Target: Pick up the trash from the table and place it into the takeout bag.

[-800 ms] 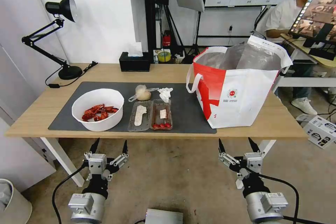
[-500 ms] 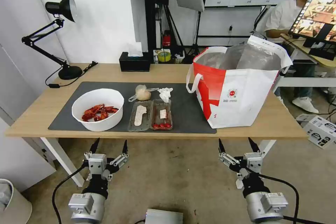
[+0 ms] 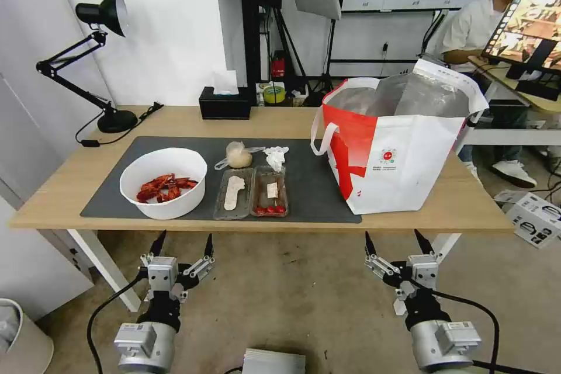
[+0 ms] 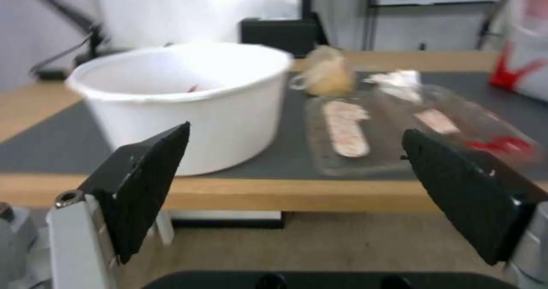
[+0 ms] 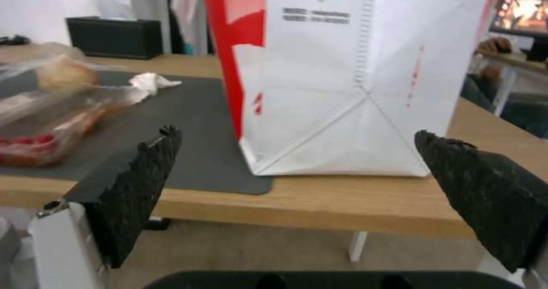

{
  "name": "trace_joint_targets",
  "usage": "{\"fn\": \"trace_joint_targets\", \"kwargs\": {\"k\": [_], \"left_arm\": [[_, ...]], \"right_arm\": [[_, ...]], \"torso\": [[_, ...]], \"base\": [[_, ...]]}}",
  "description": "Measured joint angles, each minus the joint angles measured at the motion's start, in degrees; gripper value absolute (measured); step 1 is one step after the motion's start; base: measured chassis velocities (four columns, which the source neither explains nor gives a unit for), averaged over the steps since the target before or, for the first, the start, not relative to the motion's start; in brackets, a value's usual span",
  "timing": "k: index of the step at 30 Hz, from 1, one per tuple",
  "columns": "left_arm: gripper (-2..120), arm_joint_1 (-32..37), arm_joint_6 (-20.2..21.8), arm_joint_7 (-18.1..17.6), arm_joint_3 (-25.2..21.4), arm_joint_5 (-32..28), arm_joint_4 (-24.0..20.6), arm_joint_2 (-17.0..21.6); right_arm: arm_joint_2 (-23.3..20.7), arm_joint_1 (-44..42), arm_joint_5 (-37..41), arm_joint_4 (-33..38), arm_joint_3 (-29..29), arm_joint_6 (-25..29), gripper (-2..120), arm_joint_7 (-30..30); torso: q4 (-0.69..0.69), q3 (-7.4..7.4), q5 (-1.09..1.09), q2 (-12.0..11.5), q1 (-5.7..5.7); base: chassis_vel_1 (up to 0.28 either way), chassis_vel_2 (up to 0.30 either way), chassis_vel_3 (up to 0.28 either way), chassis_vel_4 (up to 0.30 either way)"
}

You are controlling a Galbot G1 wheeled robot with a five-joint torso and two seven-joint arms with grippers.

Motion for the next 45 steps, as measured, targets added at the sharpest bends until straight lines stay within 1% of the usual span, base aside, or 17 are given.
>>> {"fn": "trace_joint_targets", "kwargs": {"k": [3,5,7,11,12,13,17,20,32,35,36,39,40,41,42,44,45], "left_arm": [[100,-3.73,7.93,-1.3,-3.49,-7.1,-0.71,-2.64],[100,-4.46,9.2,-1.63,-4.21,-8.57,-0.74,-3.2],[100,-4.92,9.15,-1.98,-4.92,-10.08,0.14,-3.96],[100,-4.75,7.77,-1.97,-5.05,-10.07,0.62,-4.05],[100,-4.43,6.4,-1.36,-5.1,-9.83,1.09,-4.05],[100,-4.23,5.19,-0.77,-5.17,-9.6,1.4,-4.03],[100,-3.52,0.52,1.18,-5.1,-9.31,2.88,-3.57],[100,-3.25,-0.61,1.7,-4.35,-9.54,3.48,-3.23],[100,-4.19,-0.94,1.51,1.82,-16.55,5.16,-0.92],[100,-4.99,2.33,-0.52,4.46,-23.04,4.74,0.12],[100,-4.99,2.33,-0.52,4.46,-23.04,4.74,0.12],[100,-6.68,6.75,-4.17,6.98,-32.36,4.09,0.67],[100,-6.68,6.75,-4.17,6.98,-32.36,4.09,0.67],[100,-7.6,8.33,-5.4,7.67,-36.27,3.83,0.83],[100,-7.6,8.33,-5.4,7.67,-36.27,3.83,0.83],[100,-9.33,11.72,-8.02,8.73,-44.65,2.8,0.98],[100,-9.82,12.4,-8.91,9.06,-47.11,2.56,1.0]], "right_arm": [[-1.19,2.91,4.07,1.9,1.99,-6.57,100,1.16],[-1.47,3.61,5.06,2.34,2.46,-8.15,100,1.43],[-2.29,5.56,7.91,3.55,3.85,-12.76,100,2.26],[-2.93,7.24,10.24,4.63,4.96,-16.56,100,2.91],[-3.49,8.65,12.26,5.51,5.96,-19.84,100,3.47],[-3.73,9.27,13.1,5.93,6.38,-21.15,100,3.71],[-4.58,9.7,18.18,4.24,6.05,-16.9,100,1.17],[-4.8,9.87,19.06,3.77,5.86,-16.29,100,0.87],[-6.18,10.34,19.56,1.64,5.03,-14.23,100,-0.83],[-6.34,10.63,19.57,1.19,4.85,-14.1,100,-0.99],[-6.34,10.63,19.57,1.19,4.85,-14.1,100,-0.99],[-6.31,10.69,19.51,0.98,4.58,-14.06,100,-0.99],[-6.31,10.69,19.51,0.98,4.58,-14.06,100,-0.99],[-6.3,10.64,19.45,0.95,4.51,-14.05,100,-0.99],[-6.3,10.64,19.45,0.95,4.51,-14.05,100,-0.99],[-6.29,10.6,19.38,0.93,4.45,-14.04,100,-0.99],[-6.29,10.6,19.36,0.92,4.44,-14.04,100,-0.99]], "torso": [[0.01,0.0,-0.01,0.0,0.01],[0.0,0.0,0.0,0.0,0.01],[0.01,0.01,0.0,0.0,0.01],[0.01,0.0,0.0,0.0,0.0],[0.01,0.0,-0.01,0.0,0.01],[0.02,0.0,-0.01,0.0,0.01],[0.01,0.0,0.0,0.0,0.0],[0.01,0.0,0.0,0.0,0.01],[0.01,0.01,0.0,0.0,0.0],[0.01,0.0,0.0,0.0,0.01],[0.01,0.0,0.0,0.0,0.01],[0.01,0.0,0.0,0.0,0.01],[0.01,0.0,0.0,0.0,0.01],[0.0,0.0,0.0,0.0,0.01],[0.0,0.0,0.0,0.0,0.01],[0.0,0.0,0.0,0.0,0.01],[0.01,0.01,0.0,0.0,0.01]], "base": [[0.0,0.0,0.0,0.0],[0.0,0.0,0.0,0.0],[0.0,0.0,0.0,0.0],[0.0,0.0,0.0,0.0],[0.0,0.0,0.0,0.0],[0.0,0.0,0.0,0.0],[0.0,0.0,0.0,0.0],[0.0,0.0,0.0,0.0],[0.0,0.0,0.0,0.0],[0.0,0.0,0.0,0.0],[0.0,0.0,0.0,0.0],[0.0,0.0,0.0,0.0],[0.0,0.0,0.0,0.0],[0.0,0.0,0.0,0.0],[0.0,0.0,0.0,0.0],[0.0,0.0,0.0,0.0],[0.0,0.0,0.0,0.0]]}}
